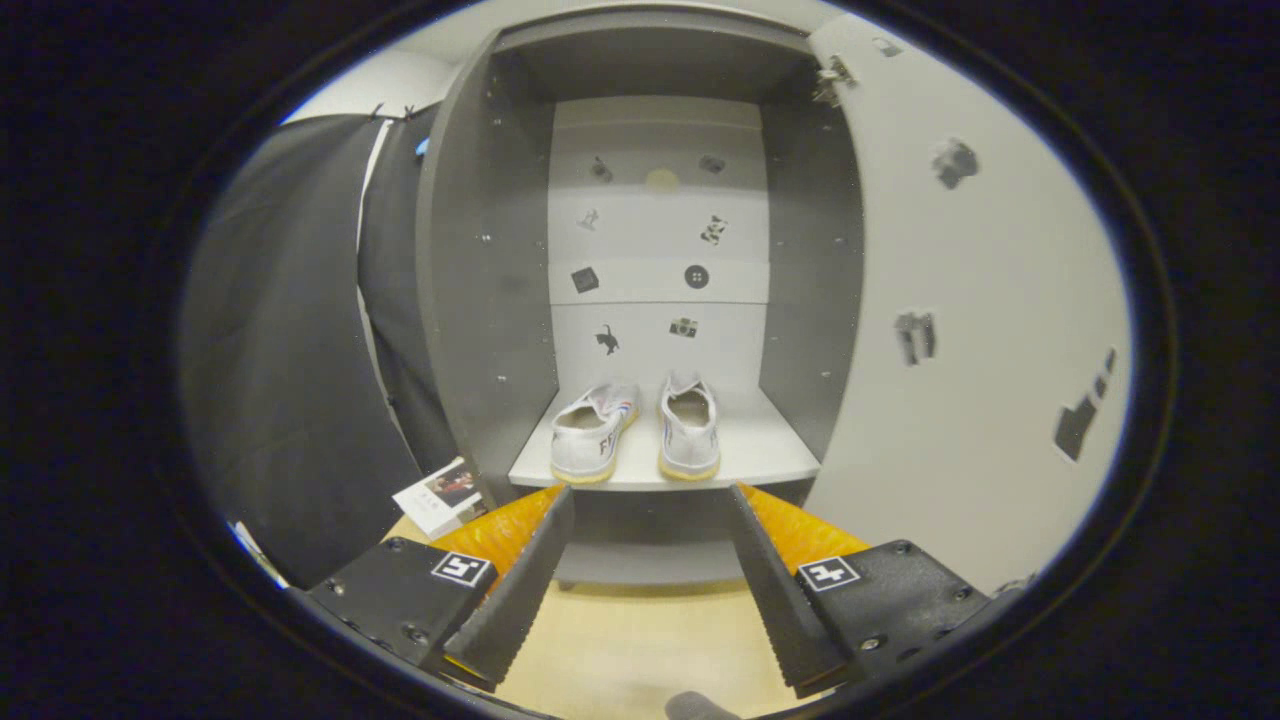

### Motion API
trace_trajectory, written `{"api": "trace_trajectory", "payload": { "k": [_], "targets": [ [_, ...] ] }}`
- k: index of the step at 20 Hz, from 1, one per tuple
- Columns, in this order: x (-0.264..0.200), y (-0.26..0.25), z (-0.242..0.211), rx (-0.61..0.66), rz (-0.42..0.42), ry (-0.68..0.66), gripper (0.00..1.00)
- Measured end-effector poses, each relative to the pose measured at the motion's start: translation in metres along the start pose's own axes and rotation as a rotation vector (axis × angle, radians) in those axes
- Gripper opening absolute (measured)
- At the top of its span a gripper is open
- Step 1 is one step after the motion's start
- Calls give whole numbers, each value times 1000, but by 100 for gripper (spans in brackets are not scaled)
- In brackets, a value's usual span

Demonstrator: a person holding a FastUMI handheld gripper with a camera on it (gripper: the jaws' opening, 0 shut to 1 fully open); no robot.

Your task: Open the shoe cabinet door, grab the shoes and put them into the shoe cabinet, then close the shoe cabinet door.

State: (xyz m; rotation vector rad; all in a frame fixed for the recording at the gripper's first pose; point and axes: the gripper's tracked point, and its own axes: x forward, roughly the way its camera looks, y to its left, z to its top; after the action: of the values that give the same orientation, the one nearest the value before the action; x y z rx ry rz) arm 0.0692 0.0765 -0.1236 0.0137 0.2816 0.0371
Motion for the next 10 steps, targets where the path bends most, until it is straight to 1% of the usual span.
{"api": "trace_trajectory", "payload": {
  "k": [6,10],
  "targets": [
    [-112,-22,7,-57,-3,-96,99],
    [-179,-42,13,-47,-5,-145,99]
  ]
}}
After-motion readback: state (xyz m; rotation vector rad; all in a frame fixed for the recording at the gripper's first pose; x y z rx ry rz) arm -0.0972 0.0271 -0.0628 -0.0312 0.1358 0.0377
